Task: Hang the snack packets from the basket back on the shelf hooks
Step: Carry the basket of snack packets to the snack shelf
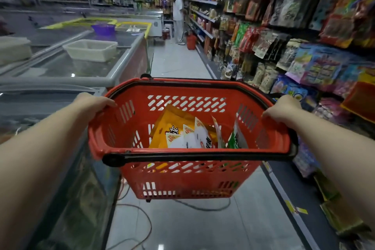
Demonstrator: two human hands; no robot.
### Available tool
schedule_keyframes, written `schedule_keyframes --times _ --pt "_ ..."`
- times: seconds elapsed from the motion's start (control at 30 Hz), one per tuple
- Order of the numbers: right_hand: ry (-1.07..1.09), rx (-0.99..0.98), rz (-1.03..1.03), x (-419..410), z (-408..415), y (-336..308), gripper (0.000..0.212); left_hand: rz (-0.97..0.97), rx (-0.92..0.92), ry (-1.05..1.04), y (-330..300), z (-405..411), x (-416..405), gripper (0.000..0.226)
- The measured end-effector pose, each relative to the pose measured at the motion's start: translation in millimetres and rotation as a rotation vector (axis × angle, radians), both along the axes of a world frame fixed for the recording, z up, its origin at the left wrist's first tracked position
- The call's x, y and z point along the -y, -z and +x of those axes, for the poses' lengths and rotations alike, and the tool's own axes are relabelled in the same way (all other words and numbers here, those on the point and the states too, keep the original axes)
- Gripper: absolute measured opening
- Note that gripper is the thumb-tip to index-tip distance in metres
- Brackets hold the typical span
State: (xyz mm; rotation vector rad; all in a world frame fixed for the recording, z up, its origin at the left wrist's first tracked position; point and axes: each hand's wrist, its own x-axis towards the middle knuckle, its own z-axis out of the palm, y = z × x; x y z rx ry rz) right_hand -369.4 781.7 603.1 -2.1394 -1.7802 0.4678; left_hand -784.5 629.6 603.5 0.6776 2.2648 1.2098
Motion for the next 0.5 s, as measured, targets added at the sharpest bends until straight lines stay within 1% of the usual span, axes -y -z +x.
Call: schedule_keyframes --times 0.1,0.17,0.27,0.3,0.37,0.43,0.47,0.5 --pt "-0.027 -0.004 -0.001 -82 -14 7 0.043 -0.01 0.005 -0.033 2 -7 -71 0.024" --pt "-0.042 0.007 -0.011 -132 -22 8 0.041 -0.014 -0.005 -0.043 -2 -10 -117 0.022" --pt "-0.05 -0.022 -0.003 -205 -35 10 0.057 0.009 -0.011 -0.102 -4 -17 -183 0.025" --pt "-0.06 -0.036 0.0 -228 -40 11 0.057 0.018 0.0 -0.112 -2 -20 -204 0.027" --pt "-0.076 -0.064 0.017 -274 -51 11 0.049 0.038 0.026 -0.133 4 -29 -246 0.027" --pt "-0.074 -0.044 0.038 -319 -67 11 0.035 0.023 0.042 -0.135 11 -41 -287 0.034" --pt "-0.073 -0.035 0.044 -343 -76 12 0.032 0.025 0.049 -0.121 13 -49 -308 0.033" --pt "-0.072 -0.029 0.044 -367 -86 13 0.035 0.037 0.045 -0.125 14 -60 -333 0.033"
